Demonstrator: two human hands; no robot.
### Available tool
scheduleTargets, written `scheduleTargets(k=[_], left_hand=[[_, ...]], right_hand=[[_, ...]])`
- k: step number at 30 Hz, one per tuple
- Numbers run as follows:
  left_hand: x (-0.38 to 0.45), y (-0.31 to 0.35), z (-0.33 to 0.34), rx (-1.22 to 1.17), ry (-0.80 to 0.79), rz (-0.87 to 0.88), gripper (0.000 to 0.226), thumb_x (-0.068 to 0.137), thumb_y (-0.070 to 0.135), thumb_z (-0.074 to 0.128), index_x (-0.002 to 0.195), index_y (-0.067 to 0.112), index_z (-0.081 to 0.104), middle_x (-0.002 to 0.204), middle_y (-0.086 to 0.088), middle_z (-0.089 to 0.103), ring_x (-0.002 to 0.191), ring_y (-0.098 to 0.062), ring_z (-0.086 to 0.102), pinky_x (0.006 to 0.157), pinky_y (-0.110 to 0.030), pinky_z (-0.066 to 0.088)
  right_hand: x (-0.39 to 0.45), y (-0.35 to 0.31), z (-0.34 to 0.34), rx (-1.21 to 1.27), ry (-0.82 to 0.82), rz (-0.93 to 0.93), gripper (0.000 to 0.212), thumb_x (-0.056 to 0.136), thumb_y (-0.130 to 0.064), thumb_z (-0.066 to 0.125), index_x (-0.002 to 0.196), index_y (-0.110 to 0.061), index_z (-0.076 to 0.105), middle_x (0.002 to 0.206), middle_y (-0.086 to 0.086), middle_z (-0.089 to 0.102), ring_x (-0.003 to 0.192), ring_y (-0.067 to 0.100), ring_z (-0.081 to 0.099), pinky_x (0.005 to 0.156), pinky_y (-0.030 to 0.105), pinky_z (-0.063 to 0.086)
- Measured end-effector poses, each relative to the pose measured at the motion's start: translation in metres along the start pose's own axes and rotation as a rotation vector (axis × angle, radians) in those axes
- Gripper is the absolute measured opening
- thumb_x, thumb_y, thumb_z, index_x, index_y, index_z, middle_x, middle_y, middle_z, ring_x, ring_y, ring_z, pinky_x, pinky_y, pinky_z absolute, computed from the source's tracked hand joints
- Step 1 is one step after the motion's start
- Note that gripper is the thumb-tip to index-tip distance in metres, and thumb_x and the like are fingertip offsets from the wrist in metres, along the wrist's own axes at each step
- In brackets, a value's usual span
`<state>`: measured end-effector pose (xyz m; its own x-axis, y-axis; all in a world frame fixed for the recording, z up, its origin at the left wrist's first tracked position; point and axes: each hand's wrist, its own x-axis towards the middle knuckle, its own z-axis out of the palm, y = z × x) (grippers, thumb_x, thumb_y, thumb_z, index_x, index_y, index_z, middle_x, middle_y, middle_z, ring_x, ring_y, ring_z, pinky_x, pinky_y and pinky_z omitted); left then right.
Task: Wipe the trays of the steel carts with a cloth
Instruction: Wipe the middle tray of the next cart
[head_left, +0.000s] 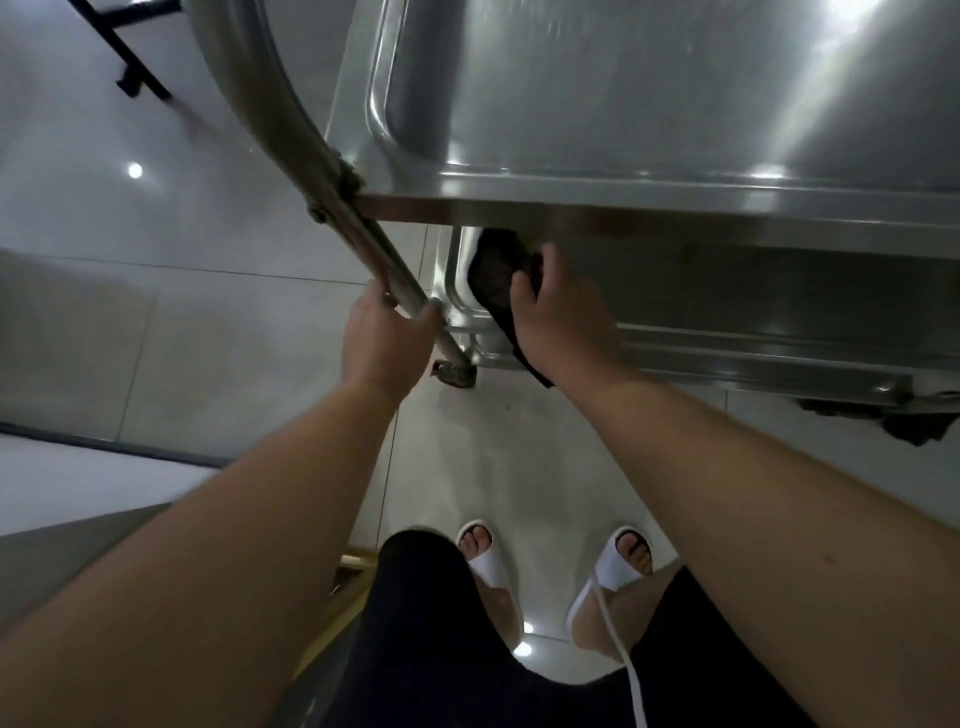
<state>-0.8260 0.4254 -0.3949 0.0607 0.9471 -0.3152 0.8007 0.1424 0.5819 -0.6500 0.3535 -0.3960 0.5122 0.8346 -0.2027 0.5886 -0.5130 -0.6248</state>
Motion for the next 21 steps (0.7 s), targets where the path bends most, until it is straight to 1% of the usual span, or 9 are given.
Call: scheduleTargets(k=[4,6,8,10,12,14,17,19,21], left_hand=[[0.014,-0.004,0.018,-0.361,0.139,0.107,0.024,0.092,0.047,0.071,0.105,0.039,0.054,0.098,0.015,0.065,0.088,0.003,0.062,0.078,-0.021,0.049],[0.022,-0.004,0.025,-0.518,0.219,0.141,0.021,0.089,0.046,0.07,0.102,0.037,0.057,0.096,0.009,0.066,0.086,-0.001,0.065,0.08,-0.027,0.057],[0.028,-0.005,0.034,-0.589,0.255,0.193,0.021,0.089,0.044,0.069,0.099,0.026,0.064,0.093,-0.003,0.069,0.088,-0.016,0.069,0.085,-0.041,0.061],[0.035,-0.009,0.046,-0.646,0.266,0.248,0.02,0.088,0.043,0.067,0.085,0.023,0.066,0.083,-0.007,0.068,0.083,-0.024,0.068,0.082,-0.05,0.059],[0.042,-0.014,0.058,-0.676,0.324,0.278,0.019,0.086,0.041,0.065,0.072,0.028,0.064,0.071,0.002,0.067,0.073,-0.021,0.067,0.076,-0.049,0.059],[0.05,-0.018,0.068,-0.695,0.43,0.284,0.022,0.083,0.039,0.064,0.065,0.027,0.06,0.063,0.004,0.063,0.064,-0.019,0.063,0.067,-0.049,0.058],[0.063,-0.021,0.078,-0.73,0.556,0.268,0.025,0.082,0.035,0.063,0.062,0.024,0.052,0.062,-0.013,0.052,0.058,-0.033,0.057,0.058,-0.057,0.054],[0.07,-0.023,0.082,-0.738,0.605,0.272,0.026,0.081,0.033,0.063,0.06,0.023,0.051,0.062,-0.018,0.049,0.06,-0.044,0.057,0.056,-0.058,0.053],[0.074,-0.025,0.085,-0.753,0.617,0.307,0.026,0.081,0.032,0.063,0.063,0.018,0.051,0.063,-0.023,0.048,0.062,-0.048,0.055,0.054,-0.058,0.052]], right_hand=[[0.036,-0.004,0.027,-0.039,0.167,-0.205,0.038,0.106,-0.037,0.046,0.132,-0.012,0.056,0.115,0.016,0.07,0.105,0.039,0.063,0.076,0.038,0.038],[0.049,-0.006,0.04,0.033,0.195,-0.285,0.034,0.107,-0.036,0.048,0.128,-0.011,0.059,0.111,0.012,0.07,0.101,0.033,0.063,0.075,0.034,0.036],[0.06,-0.009,0.055,0.036,0.194,-0.359,0.032,0.107,-0.037,0.047,0.125,-0.013,0.059,0.108,0.009,0.07,0.098,0.029,0.063,0.077,0.036,0.042],[0.071,-0.012,0.072,0.012,0.146,-0.407,0.03,0.105,-0.038,0.046,0.123,-0.018,0.059,0.107,0.005,0.07,0.097,0.026,0.062,0.082,0.041,0.048],[0.079,-0.009,0.089,-0.003,0.038,-0.436,0.029,0.104,-0.039,0.044,0.121,-0.022,0.06,0.105,0.003,0.069,0.096,0.026,0.062,0.082,0.043,0.049],[0.08,0.002,0.106,-0.142,-0.095,-0.512,0.036,0.105,-0.04,0.037,0.128,-0.024,0.06,0.121,0.002,0.069,0.114,0.029,0.061,0.092,0.045,0.047],[0.073,0.022,0.134,-0.333,-0.161,-0.608,0.049,0.109,-0.043,0.027,0.154,-0.031,0.042,0.165,-0.009,0.039,0.155,0.02,0.026,0.119,0.05,0.023],[0.068,0.029,0.143,-0.355,-0.126,-0.602,0.055,0.11,-0.045,0.023,0.163,-0.031,0.028,0.172,-0.011,0.022,0.161,0.017,0.01,0.125,0.052,0.007],[0.065,0.038,0.143,-0.392,-0.083,-0.593,0.059,0.108,-0.045,0.022,0.165,-0.029,0.025,0.173,-0.009,0.02,0.161,0.019,0.009,0.128,0.052,-0.002]])
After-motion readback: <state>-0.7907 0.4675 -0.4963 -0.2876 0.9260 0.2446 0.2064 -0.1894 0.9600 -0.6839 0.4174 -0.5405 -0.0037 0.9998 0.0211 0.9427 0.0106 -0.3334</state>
